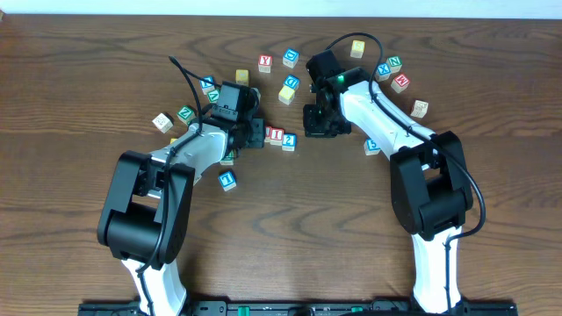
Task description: Spell out AI2
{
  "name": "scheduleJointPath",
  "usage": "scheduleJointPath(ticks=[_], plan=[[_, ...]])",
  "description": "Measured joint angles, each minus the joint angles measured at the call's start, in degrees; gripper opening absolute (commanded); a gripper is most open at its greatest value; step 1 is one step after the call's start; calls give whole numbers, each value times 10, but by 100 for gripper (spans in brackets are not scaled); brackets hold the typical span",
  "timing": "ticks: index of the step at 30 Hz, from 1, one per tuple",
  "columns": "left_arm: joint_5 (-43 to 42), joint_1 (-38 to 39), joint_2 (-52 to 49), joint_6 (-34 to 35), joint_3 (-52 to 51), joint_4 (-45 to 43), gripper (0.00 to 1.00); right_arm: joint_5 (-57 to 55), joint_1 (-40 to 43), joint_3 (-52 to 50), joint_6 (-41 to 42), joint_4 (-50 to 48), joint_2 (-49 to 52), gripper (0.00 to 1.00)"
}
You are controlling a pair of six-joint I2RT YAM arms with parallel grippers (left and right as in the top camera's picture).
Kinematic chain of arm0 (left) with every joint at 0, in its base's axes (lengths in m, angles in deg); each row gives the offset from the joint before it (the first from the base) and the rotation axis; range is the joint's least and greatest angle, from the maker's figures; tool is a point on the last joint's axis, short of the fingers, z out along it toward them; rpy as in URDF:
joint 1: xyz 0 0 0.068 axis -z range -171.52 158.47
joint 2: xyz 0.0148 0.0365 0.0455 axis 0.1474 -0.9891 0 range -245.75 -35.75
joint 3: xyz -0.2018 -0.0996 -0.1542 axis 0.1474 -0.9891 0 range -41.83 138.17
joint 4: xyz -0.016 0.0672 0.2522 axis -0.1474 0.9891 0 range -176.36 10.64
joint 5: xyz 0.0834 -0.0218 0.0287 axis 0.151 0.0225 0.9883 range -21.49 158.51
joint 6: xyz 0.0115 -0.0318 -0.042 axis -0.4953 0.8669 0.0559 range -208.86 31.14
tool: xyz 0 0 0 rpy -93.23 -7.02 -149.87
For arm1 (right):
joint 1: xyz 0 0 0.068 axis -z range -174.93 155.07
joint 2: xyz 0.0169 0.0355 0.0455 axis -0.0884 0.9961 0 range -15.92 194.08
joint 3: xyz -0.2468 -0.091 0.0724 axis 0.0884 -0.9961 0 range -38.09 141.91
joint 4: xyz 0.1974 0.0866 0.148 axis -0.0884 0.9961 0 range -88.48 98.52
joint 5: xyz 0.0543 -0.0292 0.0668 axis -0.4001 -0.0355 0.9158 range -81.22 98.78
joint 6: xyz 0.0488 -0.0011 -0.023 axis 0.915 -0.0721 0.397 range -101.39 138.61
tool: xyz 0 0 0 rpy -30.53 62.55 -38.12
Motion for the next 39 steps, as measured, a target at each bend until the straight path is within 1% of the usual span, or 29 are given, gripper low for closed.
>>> scheduleJointPath(ticks=[16, 32, 39], plan=[[-22, 0, 4, 35, 0, 26, 8, 21, 0, 0, 0, 6, 0, 3], [-33, 14, 4, 37, 0, 30, 7, 55, 0, 0, -4, 5, -1, 1], [-34, 15, 4, 37, 0, 31, 7, 68, -2, 0, -11, 10, -24, 1]])
